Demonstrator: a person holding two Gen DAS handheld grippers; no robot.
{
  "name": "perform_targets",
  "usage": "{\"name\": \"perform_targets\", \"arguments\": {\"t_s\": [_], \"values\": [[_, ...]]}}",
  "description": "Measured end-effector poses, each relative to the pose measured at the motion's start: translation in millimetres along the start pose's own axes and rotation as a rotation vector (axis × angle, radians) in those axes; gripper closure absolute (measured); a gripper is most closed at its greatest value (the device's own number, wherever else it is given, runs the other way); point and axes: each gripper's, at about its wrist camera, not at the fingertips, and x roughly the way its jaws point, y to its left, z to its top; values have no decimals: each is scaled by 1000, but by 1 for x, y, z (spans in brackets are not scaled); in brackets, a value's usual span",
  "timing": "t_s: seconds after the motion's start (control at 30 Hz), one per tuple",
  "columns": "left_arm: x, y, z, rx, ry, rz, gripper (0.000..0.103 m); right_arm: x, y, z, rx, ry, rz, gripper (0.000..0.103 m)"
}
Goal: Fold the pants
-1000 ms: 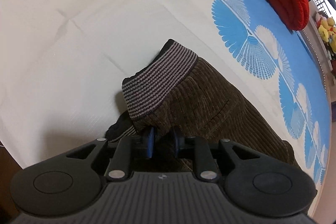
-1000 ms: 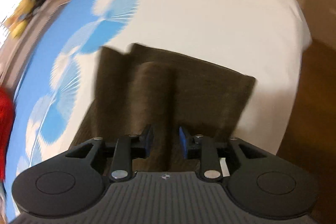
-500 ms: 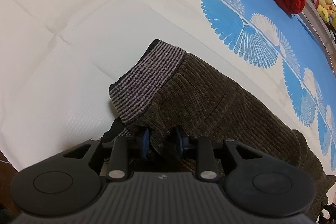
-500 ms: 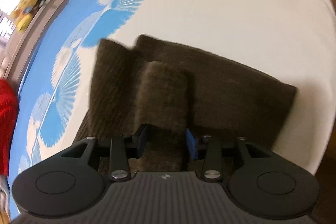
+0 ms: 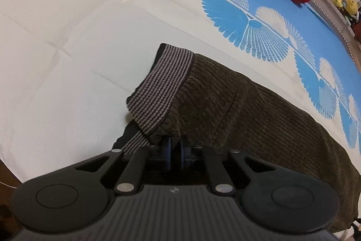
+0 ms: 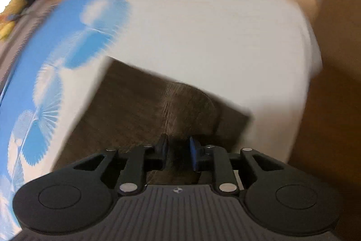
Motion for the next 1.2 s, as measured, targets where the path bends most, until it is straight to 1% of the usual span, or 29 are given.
{"name": "perform_targets", "arguments": {"t_s": [0.03, 0.07, 0.13, 0.23, 0.27, 0.3, 0.37, 0.43, 0.47, 0.5, 0.53, 0.57, 0.6, 0.7, 0.73, 0.77, 0.8, 0.87, 0.9, 0.93, 0.97, 1.03, 1.07, 1.2], "values": [[0, 1, 0, -4, -1, -3, 95, -1, -7, 2, 25, -5, 13, 77], [-1, 4, 0, -8, -1, -9, 95, -2, -12, 4, 34, -10, 14, 70], [-6, 10, 1, -22, -7, -17, 99, -5, -19, 4, 23, -9, 21, 64], [-15, 14, 2, -19, -16, -35, 101, -6, -22, -1, 20, 14, 51, 64], [-18, 14, 2, -8, -19, -34, 103, -4, -21, -2, 16, 20, 57, 64], [-20, 14, 1, -1, -25, -23, 103, -2, -16, -4, 2, 21, 56, 64], [-24, 19, 2, -1, -40, 19, 103, 3, -9, -7, -36, 14, 35, 64], [-29, 30, 4, -39, -46, 8, 103, 6, -2, -10, -73, 6, 7, 64], [-32, 35, 5, -55, -59, -7, 103, 8, 1, -11, -90, -1, -2, 72], [-36, 38, 6, -66, -75, -30, 103, 9, 4, -13, -108, -6, -14, 78], [-38, 40, 6, -72, -87, -53, 102, 9, 7, -14, -122, -18, -25, 90], [-37, 41, 7, -76, -85, -71, 94, 6, 11, -15, -131, -39, -37, 96], [-35, 41, 7, -81, -73, -81, 81, 2, 14, -15, -134, -63, -42, 97], [-26, 37, 7, -81, -48, -100, 64, -12, 21, -14, -144, -155, -75, 100], [-22, 34, 8, -73, -48, -90, 60, -11, 21, -14, -153, -158, -105, 100], [-17, 32, 8, -68, -48, -79, 54, -7, 20, -14, -149, -135, -129, 99], [-13, 30, 8, -66, -42, -70, 54, -1, 15, -15, -123, -100, -149, 99], [-6, 27, 10, -67, -27, -63, 54, 4, 9, -15, -100, -67, -153, 92], [-5, 25, 10, -64, -28, -57, 54, 4, 10, -16, -109, -66, -152, 92], [-2, 23, 11, -57, -29, -45, 54, 4, 12, -16, -137, -65, -149, 89], [-1, 21, 11, -47, -28, -31, 54, 4, 14, -17, -165, -67, -147, 82], [3, 17, 12, -38, -26, -14, 54, 5, 19, -20, -220, -61, -132, 74], [5, 15, 12, -34, -24, -9, 54, 7, 21, -22, -242, -53, -128, 72], [7, 5, 11, 9, -27, 28, 54, 14, 28, -25, -283, -33, -141, 71]]}}
